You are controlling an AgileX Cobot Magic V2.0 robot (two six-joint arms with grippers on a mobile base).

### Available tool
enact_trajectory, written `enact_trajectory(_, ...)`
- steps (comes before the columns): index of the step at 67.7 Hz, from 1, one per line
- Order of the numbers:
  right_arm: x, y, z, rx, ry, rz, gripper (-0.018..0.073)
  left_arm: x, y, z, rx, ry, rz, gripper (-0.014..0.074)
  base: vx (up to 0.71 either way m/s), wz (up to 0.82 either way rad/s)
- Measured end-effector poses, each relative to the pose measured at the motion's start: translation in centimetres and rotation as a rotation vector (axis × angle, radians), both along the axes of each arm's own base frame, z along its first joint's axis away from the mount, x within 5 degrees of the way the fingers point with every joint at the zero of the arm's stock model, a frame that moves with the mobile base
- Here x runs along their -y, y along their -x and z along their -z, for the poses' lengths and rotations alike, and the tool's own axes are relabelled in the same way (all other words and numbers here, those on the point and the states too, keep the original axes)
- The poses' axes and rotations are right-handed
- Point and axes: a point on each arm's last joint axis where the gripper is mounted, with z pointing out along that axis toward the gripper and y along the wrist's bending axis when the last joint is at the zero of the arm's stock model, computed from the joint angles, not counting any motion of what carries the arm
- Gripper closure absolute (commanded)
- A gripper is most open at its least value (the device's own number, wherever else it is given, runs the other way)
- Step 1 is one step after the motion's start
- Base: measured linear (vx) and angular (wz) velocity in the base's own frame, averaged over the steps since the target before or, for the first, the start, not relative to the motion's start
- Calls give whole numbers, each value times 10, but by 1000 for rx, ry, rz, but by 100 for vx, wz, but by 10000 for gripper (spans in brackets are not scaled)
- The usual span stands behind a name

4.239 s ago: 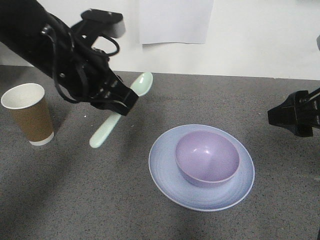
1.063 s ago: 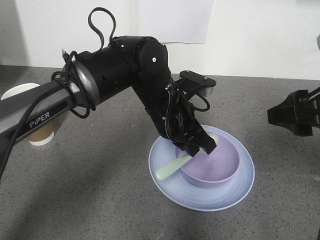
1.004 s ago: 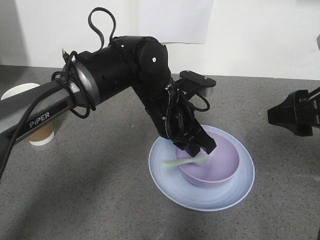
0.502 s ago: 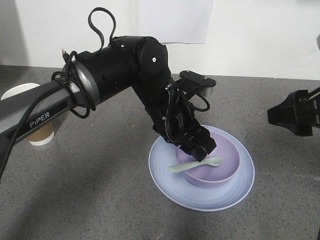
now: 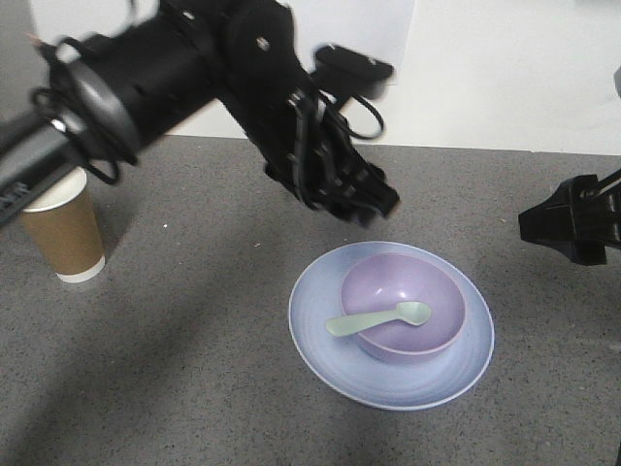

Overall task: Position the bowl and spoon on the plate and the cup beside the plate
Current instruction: 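Lower the spoon into the bowl and open the left gripper, then move the left gripper over the brown paper cup rim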

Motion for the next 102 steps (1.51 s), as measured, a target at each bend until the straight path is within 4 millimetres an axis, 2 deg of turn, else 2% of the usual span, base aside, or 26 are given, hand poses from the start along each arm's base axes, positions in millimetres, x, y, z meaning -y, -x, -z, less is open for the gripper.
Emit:
enact_trajectory(6, 0, 0, 0, 0, 0, 0, 14, -23, -6, -16, 25, 19, -66, 104, 0, 0)
enact_trajectory(24, 0, 0, 0, 0, 0, 0, 14, -113, -24, -55, 109, 54, -289, 104, 0, 0)
enact_trajectory(41, 0, 0, 0, 0, 0, 0, 14, -195, -30, -58, 132, -37, -501, 104, 0, 0)
enact_trajectory(42, 0, 0, 0, -1, 0, 0, 14, -247, -31, -51, 100, -67, -639, 104, 0, 0)
enact_trajectory(49, 0, 0, 0, -1, 0, 0, 14, -270, -32, -42, 69, -81, -699, 104, 0, 0)
enact_trajectory(58, 0, 0, 0, -1, 0, 0, 14, -291, -32, -29, 22, -102, -754, 104, 0, 0)
enact_trajectory(65, 0, 0, 0, -1, 0, 0, 14, -299, -31, -18, -15, -114, -775, 104, 0, 0)
enact_trajectory(102, 0, 0, 0, -1, 0, 0, 14, -299, -48, 17, -120, -108, -769, 104, 0, 0)
